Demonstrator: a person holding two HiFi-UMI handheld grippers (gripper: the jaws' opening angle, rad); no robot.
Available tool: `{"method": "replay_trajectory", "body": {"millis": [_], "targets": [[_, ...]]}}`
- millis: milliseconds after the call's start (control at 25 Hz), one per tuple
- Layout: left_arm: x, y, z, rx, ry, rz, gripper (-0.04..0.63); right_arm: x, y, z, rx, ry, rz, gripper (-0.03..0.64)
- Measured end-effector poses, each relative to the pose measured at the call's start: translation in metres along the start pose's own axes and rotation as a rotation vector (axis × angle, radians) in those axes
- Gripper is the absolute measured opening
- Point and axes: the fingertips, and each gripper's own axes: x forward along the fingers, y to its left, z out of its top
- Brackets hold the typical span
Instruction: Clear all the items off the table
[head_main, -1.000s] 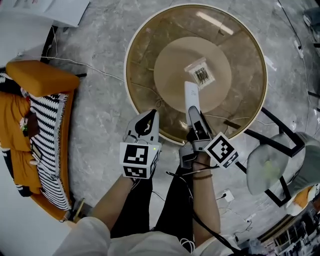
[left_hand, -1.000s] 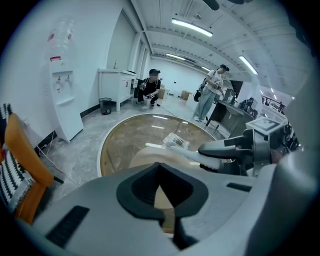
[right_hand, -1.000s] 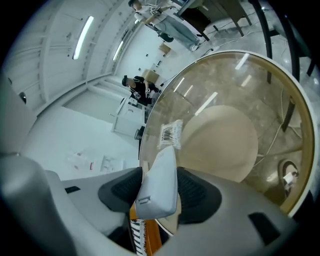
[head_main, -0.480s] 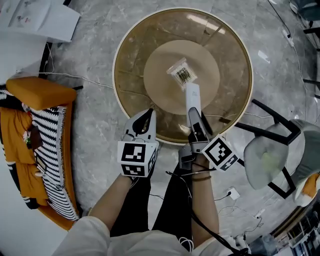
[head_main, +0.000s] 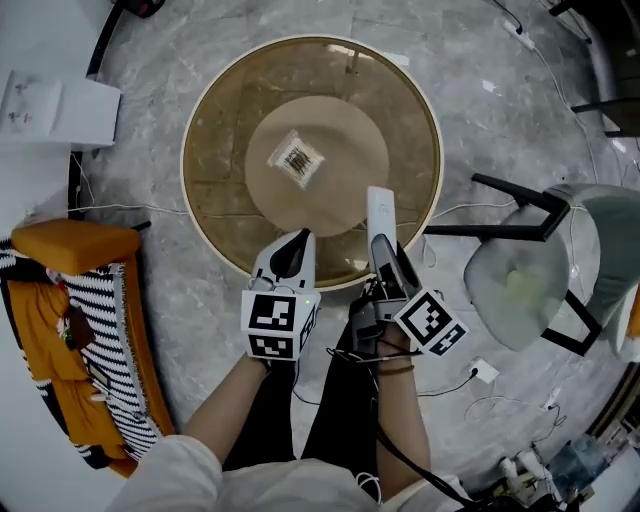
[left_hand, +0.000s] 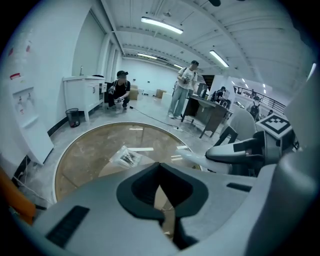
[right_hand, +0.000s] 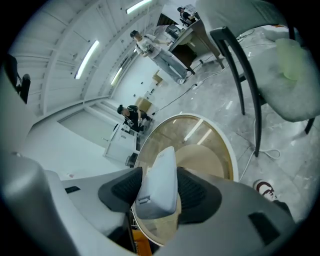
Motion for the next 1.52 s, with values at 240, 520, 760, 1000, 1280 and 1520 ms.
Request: {"method": "replay_trajectory", "body": {"millis": [240,520,760,1000,1280,1520], "targets": [[0.018,-0.056,0.005,0.074,0.018,-0.082,0.003,-0.041,-0.033,0.028,0.071,-0.095,-0.025,0.236],[0.033,-0.115,-0.001,0.145,0.044,-0.156,0.003,-0.085,-0.073,0.053,0.13,-0.181,-0.058,0.236],[0.041,-0.167,-0.006,0.205,0.074,-0.223,0.003,-0.132,-0.108,0.076,0.179,-0.265,-0.105,0.236],[0.057,-0.224,-0.008,0.246,0.093,-0.295,0.003,-0.182,-0.145,0.096,0.24,-0.354,-0.156,0.236],[0.072,-0.299,-0.011,0.325,0.114,-0.402,0.003,-0.239,-0.185,0.118,0.299,-0.455,-0.215,0.236],[0.082,-0.349,-0.022,0.389,0.146,-0.472,0.003,-0.281,-0.213,0.123,0.346,-0.522,-0.261,0.236]]}}
